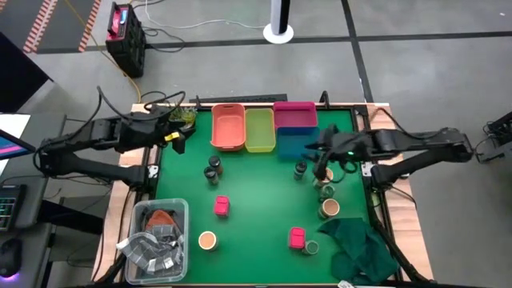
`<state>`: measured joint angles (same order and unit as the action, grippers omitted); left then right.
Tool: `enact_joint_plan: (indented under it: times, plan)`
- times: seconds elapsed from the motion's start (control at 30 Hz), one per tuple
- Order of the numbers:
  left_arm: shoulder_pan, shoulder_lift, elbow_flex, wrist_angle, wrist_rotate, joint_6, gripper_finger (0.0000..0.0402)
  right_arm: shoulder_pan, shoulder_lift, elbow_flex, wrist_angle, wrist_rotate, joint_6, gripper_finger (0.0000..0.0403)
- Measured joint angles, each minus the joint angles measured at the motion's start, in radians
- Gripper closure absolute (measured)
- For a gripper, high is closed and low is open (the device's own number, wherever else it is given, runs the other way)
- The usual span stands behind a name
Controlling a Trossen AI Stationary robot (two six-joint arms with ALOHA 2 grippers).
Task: Sort spices by type
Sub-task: Put the top right black seasoning bottle into the pink bin
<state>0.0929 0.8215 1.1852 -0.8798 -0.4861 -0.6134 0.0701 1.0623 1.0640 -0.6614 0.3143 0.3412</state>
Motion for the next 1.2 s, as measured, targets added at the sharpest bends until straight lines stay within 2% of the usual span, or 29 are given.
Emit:
enact_joint_plan:
  times: [0.07,0.17,0.33,0.47,0.73,0.83,0.97,1.2]
  plan:
    - [-0.001,0.011,0.013,-0.003,0.026,0.002,0.0164,-0.018,0.065,0.021,-0.019,-0.067,-0.001,0.0151]
    - [0.0,0.013,0.016,-0.005,0.066,0.004,0.0164,-0.034,0.158,0.051,-0.089,-0.089,-0.014,0.0094]
    - [0.0,0.012,0.016,-0.006,0.068,0.003,0.0164,-0.061,0.295,0.112,-0.253,-0.088,-0.037,0.0049]
    - [0.0,0.012,0.016,-0.006,0.07,0.021,0.0164,-0.068,0.362,0.132,-0.311,-0.102,-0.062,0.0045]
    - [0.0,0.012,0.016,-0.043,0.069,0.022,0.0164,-0.101,0.416,0.132,-0.341,-0.107,-0.069,0.0046]
    - [0.0,0.016,0.016,-0.071,0.07,0.021,0.0164,-0.114,0.416,0.112,-0.324,-0.118,-0.079,0.0046]
    - [0.0,0.016,0.015,-0.094,0.069,0.017,0.0164,-0.132,0.416,0.064,-0.32,-0.186,-0.065,0.0046]
    - [0.0,0.016,0.015,-0.098,0.061,0.026,0.0164,-0.13,0.415,0.015,-0.221,-0.186,-0.086,0.0046]
